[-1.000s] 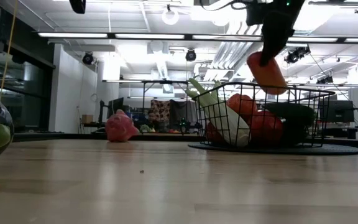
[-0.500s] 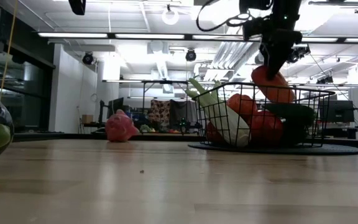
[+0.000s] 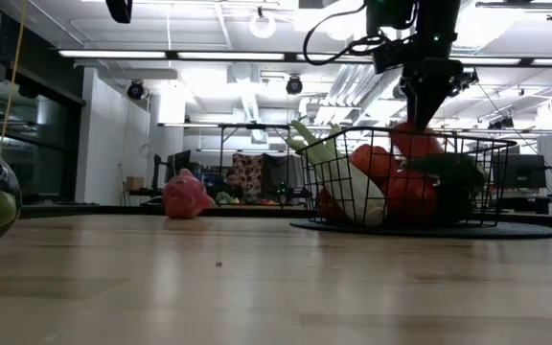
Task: Build produce basket
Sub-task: Put the mango into the wire basket, then put the mangosteen into the wire basket
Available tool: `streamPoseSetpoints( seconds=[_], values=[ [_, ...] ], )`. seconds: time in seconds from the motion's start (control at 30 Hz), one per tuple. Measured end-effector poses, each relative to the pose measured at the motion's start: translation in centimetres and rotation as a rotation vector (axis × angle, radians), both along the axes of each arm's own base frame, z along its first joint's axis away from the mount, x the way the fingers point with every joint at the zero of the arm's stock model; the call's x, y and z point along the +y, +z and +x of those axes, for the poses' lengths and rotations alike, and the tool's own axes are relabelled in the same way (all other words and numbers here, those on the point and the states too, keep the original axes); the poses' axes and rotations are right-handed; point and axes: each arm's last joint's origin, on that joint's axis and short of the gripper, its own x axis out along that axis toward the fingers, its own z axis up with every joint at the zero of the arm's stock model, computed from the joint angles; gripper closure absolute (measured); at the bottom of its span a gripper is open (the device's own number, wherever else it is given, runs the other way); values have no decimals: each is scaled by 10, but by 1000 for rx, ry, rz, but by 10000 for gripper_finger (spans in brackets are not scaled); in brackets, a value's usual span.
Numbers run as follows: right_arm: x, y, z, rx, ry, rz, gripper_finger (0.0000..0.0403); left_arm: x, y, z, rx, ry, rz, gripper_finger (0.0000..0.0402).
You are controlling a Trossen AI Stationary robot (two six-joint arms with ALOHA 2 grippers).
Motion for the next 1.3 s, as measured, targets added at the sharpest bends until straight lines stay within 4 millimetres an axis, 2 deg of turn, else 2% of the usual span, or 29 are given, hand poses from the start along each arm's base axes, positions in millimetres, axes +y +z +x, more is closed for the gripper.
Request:
streamPoseSetpoints(
  seconds=[0.23, 0.47, 0.57, 0.67, 0.8, 1.03, 1.13, 1.3],
  values=[
    [1, 2, -2, -7, -5, -1, 90, 0, 0, 0, 0, 0, 0, 401],
    [8, 24, -21, -144, -92, 1, 61, 0, 0, 0, -1, 0, 0, 401],
    [12, 39, -31, -324, -140, 21, 59, 0, 0, 0, 0, 0, 0, 401],
    [19, 43, -42, -548, -164, 43, 59, 0, 0, 0, -1, 0, 0, 401],
    [28, 31, -55, -864, -242, 125, 59, 0, 0, 0, -1, 0, 0, 401],
    [44, 16, -62, -1347, -156, 406, 59, 0, 0, 0, 0, 0, 0, 401],
    [46, 15, -62, -1461, -122, 437, 59, 0, 0, 0, 0, 0, 0, 401],
    [46, 17, -61, -1468, -80, 393, 59, 0, 0, 0, 0, 1, 0, 401]
  ],
)
